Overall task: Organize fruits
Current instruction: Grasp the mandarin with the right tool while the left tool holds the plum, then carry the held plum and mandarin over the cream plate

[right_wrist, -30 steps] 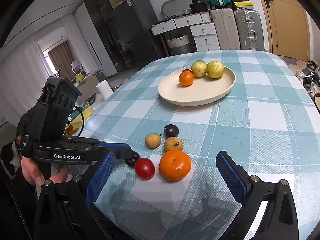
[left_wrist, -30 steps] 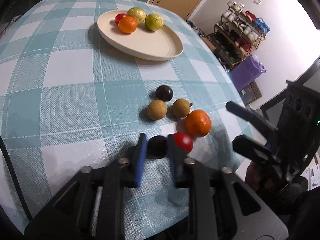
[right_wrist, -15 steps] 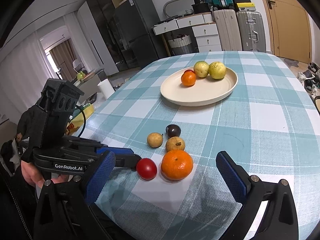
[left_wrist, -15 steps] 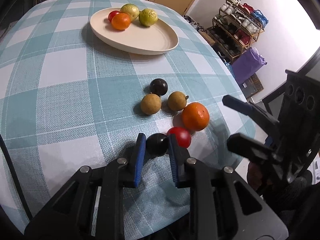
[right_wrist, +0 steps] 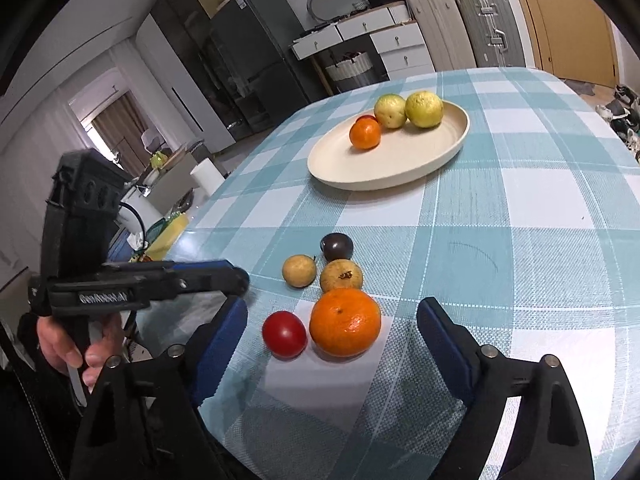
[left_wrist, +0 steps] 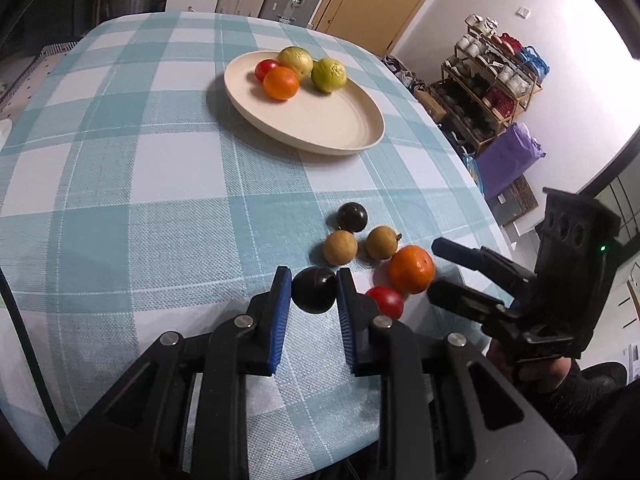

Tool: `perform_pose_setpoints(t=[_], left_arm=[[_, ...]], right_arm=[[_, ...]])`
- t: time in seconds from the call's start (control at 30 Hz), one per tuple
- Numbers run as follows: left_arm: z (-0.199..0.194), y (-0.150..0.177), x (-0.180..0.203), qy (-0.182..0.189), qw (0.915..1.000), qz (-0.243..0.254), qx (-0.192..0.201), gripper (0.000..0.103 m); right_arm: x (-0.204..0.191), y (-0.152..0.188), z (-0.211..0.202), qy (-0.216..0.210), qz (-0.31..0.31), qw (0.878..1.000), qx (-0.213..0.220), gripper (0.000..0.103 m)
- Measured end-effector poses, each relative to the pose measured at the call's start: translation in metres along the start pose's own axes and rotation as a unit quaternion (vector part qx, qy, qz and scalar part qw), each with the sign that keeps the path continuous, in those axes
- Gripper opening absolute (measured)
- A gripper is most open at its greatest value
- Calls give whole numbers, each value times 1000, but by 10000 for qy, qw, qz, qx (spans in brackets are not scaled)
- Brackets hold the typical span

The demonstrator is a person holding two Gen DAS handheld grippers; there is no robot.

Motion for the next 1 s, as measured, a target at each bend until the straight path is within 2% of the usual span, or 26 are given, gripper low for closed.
perform_pose_setpoints(t=[0.03,0.2,0.23,0.27,0.33,0.47,0.57,0.73,1.0], left_arm=[[-1,-1,-1,-19,10000,-28,26,20],[-1,-3,-5,-23,9999,-105,22,20],[-1,-3,-5,-26,9999,-106,19,20],[0,-4,-5,-30,9999,-109,21,20],[-1,-6,-5,-35,9999,-117,37,20],[-3,-11,-7,-55,9998,-190,94,20],[-7,-16,-13,-76,9992,-342,195,20],[-13,-29,-20,-100,9983,-440,364,20],[-13,-63,-23,-43,9974,-480,527,20]], right_arm=[[1,0,2,27,20,10000,-18,89],[2,0,8,37,4,9999,-95,73],[2,0,9,59,-12,9999,-123,66],[2,0,11,63,-22,9998,-164,53],[4,1,14,108,5,9997,-218,41],[11,1,13,-49,141,9996,-234,40],[10,2,10,-6,78,9998,-191,40],[13,-3,-3,-86,123,9998,88,40],[10,-34,-20,-162,-32,9982,576,40]])
Point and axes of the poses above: each gripper's, at about its wrist camera, not at the fingertips, and z roughly the way its jaws point, x to its right, y to its underside, the point moved 1 cm from there along z, roughly the way its jaws point, and after that the axes turned 4 degrees about -y, right-handed, at the moved point
